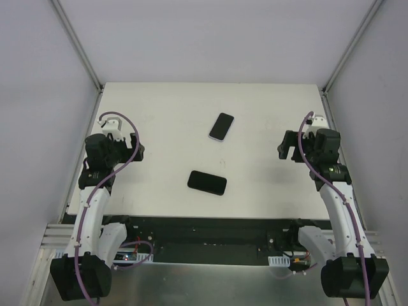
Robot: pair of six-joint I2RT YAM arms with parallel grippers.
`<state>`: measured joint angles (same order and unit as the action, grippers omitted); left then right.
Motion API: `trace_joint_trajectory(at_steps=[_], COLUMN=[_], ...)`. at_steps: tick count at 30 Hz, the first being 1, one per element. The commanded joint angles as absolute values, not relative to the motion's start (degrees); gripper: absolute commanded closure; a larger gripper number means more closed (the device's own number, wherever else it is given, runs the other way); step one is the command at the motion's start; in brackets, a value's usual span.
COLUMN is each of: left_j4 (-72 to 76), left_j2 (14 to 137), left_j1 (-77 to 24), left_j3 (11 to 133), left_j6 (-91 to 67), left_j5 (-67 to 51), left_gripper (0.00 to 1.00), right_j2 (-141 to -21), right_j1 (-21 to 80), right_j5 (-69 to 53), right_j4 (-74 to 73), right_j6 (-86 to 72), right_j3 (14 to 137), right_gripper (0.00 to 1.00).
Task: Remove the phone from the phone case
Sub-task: Pick up the phone at the center of the board.
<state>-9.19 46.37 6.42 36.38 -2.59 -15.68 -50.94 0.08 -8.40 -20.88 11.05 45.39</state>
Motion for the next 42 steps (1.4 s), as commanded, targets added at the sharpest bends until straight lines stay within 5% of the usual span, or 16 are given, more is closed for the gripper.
trace_joint_trajectory(at_steps=[1, 14, 21, 42], left_j4=[-6.6, -8.6, -19.8, -33.3], left_j2=[45.4, 45.3, 48.5, 85.5], left_j1=[6.6, 6.5, 4.5, -33.6], left_j3=[36.1, 36.9, 41.5, 59.5], left_j6=[-2.9, -0.5, 16.9, 59.5], left_j5=[-14.2, -18.4, -39.1, -30.8], left_gripper=[0.00, 0.00, 0.00, 0.00], right_j2=[-49.6, -47.6, -48.4, -50.1], right_j1=[0.0, -0.1, -0.1, 0.0], right_j5=[-9.6, -11.1, -14.6, -21.7], right_j4=[-20.7, -20.8, -22.5, -24.5], right_j6=[12.4, 13.3, 13.7, 14.9], right_j3=[45.4, 45.0, 45.1, 45.2], right_gripper=[0.01, 0.01, 0.01, 0.01])
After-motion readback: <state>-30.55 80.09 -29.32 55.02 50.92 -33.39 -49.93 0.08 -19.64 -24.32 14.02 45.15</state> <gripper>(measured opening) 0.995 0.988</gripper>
